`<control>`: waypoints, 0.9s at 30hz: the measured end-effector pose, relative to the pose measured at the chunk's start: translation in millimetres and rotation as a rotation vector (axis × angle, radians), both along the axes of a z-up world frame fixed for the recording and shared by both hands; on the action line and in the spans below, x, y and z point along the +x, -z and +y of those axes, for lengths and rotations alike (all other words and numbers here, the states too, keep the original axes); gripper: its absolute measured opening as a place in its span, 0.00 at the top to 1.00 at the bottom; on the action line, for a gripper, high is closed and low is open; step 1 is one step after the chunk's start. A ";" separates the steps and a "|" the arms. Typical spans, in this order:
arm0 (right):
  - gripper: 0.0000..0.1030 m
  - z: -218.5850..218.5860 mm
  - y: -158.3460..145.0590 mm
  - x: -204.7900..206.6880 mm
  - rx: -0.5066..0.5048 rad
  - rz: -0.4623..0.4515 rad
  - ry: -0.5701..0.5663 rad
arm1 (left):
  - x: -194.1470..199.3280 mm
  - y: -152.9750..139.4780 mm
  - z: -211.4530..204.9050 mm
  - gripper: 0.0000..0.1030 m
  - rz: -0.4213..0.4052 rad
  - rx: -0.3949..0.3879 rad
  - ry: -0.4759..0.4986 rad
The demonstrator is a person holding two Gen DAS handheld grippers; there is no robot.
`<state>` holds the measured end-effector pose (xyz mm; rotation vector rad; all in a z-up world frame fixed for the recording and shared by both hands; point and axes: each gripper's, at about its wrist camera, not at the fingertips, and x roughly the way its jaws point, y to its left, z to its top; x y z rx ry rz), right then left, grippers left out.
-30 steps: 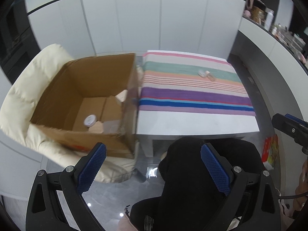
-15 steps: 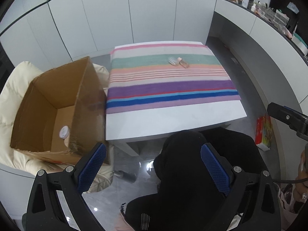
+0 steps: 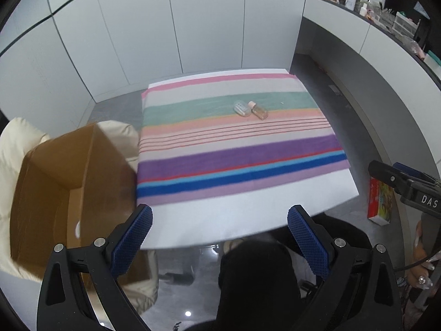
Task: Organize objects
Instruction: 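Withdraw both open tools from the box back toward the tablecloth, then grasp the pink-capped bottle with the right tool while the left tool grasps the clear case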
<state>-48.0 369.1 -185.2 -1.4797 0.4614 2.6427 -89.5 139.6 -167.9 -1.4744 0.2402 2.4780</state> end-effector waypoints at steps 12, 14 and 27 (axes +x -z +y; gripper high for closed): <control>0.01 7.1 74.9 -143.7 0.086 -0.035 -0.085 | -137.6 52.5 48.7 0.03 0.042 -0.013 0.015; 0.01 7.4 92.5 -169.5 0.104 -0.042 -0.105 | -165.8 71.5 53.0 0.04 0.023 -0.010 -0.017; 0.16 -8.8 193.3 -292.2 0.152 -0.013 -0.234 | -275.8 174.4 56.5 0.04 -0.115 0.084 -0.202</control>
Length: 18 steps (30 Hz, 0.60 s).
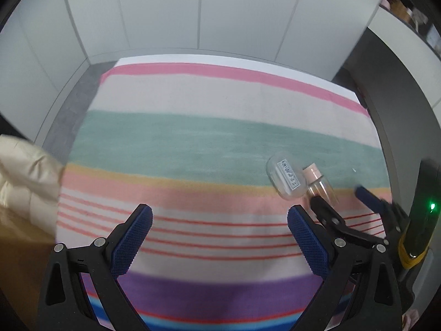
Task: Organize objects
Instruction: 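Grasp the pink-capped bottle with the right tool while the left tool grasps the clear case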
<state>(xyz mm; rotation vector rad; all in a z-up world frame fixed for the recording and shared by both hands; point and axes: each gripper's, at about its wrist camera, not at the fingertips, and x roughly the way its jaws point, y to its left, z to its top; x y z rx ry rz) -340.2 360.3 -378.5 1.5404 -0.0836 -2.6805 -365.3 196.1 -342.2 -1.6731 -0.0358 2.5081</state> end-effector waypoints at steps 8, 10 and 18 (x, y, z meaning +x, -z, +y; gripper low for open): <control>0.72 22.0 1.5 0.2 -0.067 0.066 -0.035 | -9.2 24.8 53.6 0.04 0.009 -0.077 0.224; 0.72 41.7 1.3 3.2 -0.090 0.051 0.018 | -13.2 32.1 64.3 0.04 -0.007 -0.066 0.257; 0.73 63.2 1.5 15.6 -0.109 0.027 0.044 | -16.8 44.7 94.2 0.52 0.107 -0.067 0.294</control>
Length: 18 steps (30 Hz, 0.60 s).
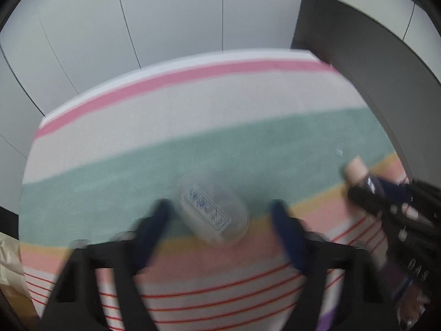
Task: Organize objects
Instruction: 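Grasp the pink-capped bottle with the right tool while the left tool grasps the clear case, then lift the held bottle and clear case and carry them over the cardboard box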
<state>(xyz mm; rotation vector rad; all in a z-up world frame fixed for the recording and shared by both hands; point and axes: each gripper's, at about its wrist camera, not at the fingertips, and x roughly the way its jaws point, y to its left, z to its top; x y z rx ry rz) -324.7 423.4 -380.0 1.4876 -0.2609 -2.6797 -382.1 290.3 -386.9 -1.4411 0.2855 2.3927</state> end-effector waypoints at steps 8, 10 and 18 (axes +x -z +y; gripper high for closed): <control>0.73 -0.5 -6.3 2.1 0.071 -0.022 -0.010 | 7.0 -8.6 -7.0 0.52 -0.039 -0.028 -0.048; 0.73 -2.5 -11.5 1.7 0.077 -0.027 -0.003 | 5.9 -14.2 -15.1 0.52 -0.023 -0.042 -0.088; 0.73 -15.9 -49.8 4.4 0.132 -0.038 0.025 | 5.9 -57.5 -43.9 0.52 -0.014 -0.031 -0.189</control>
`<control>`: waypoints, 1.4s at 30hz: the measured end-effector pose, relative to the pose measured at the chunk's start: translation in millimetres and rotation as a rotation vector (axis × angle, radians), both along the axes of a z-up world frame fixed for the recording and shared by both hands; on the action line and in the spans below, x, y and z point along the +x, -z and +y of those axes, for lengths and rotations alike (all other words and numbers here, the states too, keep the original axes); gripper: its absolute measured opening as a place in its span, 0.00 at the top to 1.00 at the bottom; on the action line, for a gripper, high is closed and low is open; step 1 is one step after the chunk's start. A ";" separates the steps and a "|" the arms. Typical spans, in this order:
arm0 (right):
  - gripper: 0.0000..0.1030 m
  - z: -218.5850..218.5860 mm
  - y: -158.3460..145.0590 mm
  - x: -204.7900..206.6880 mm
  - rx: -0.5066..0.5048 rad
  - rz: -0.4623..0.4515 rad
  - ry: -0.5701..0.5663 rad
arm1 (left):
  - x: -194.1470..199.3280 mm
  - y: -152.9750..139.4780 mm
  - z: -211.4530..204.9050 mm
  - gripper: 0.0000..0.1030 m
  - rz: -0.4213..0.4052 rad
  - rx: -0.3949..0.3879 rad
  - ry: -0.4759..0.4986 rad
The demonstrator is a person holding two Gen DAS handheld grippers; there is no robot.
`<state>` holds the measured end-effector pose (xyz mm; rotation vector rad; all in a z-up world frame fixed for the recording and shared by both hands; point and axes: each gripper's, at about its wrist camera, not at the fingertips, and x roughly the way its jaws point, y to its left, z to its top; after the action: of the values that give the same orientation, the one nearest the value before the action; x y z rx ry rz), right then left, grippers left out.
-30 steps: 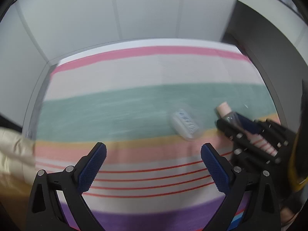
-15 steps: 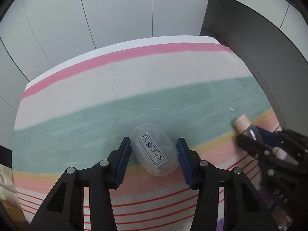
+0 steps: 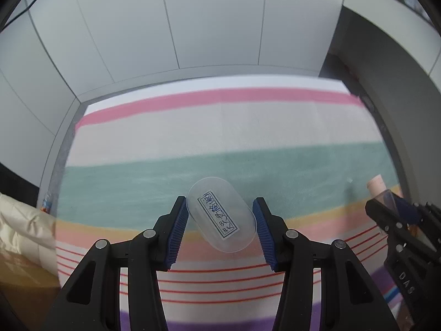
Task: Organize objects
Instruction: 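Lift the held bottle and clear case and carry them over the cardboard box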
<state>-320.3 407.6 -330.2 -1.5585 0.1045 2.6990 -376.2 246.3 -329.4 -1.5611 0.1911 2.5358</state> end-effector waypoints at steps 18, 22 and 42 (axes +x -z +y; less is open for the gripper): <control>0.72 -40.7 -240.8 12.3 0.093 0.140 -0.002 | 22.2 -247.2 -64.3 0.52 0.212 0.055 -0.089; 0.72 -51.5 -277.2 15.2 0.097 0.163 -0.008 | 33.9 -285.4 -74.3 0.52 0.224 0.070 -0.098; 0.72 -54.0 -302.3 96.4 0.122 0.152 -0.002 | 126.3 -328.5 -90.9 0.52 0.198 0.069 -0.046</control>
<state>-223.9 353.6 -27.9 -1.3220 -0.0585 2.7641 -249.9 155.4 -1.0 -1.3037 0.0913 2.7010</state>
